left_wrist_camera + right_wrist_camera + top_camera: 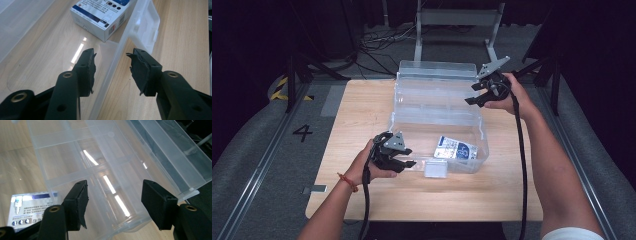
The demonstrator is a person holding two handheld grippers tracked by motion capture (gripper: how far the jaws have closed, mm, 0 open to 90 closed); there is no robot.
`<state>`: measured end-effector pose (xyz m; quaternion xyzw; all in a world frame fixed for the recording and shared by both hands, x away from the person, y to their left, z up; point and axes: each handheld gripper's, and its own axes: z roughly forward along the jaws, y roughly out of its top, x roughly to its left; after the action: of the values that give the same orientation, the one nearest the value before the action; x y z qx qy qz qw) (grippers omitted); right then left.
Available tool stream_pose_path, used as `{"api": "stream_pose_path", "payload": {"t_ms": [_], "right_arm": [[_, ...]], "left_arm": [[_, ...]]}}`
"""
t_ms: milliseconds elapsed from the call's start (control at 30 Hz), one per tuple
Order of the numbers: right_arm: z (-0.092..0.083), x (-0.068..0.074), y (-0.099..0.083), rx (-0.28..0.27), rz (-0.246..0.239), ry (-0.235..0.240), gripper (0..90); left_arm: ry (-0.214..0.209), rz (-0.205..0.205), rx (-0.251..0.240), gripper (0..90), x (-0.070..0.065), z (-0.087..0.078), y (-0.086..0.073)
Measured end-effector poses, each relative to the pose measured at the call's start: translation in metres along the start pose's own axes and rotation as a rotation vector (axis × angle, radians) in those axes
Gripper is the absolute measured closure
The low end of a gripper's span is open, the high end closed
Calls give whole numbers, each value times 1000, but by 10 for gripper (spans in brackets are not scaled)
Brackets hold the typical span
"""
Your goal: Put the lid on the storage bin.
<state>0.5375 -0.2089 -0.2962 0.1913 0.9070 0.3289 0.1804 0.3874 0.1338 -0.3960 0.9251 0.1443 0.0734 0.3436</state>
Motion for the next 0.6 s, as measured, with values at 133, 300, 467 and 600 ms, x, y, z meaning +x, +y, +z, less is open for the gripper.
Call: {"api": "stream_pose_path", "payload": {"t_ms": [133, 300, 467, 600], "right_arm": [[6, -6, 7, 8, -15, -4, 412], [19, -10, 11, 54, -39, -13, 423], [32, -13, 10, 75, -25, -2, 424], [38, -16, 13, 117, -41, 0, 455]], "left_arm": [[-27, 11, 19, 628, 1, 2, -1], [-53, 7, 48, 637, 6, 6, -3], [-53, 8, 57, 666, 7, 7, -5], [-41, 7, 75, 688, 8, 7, -6]]}}
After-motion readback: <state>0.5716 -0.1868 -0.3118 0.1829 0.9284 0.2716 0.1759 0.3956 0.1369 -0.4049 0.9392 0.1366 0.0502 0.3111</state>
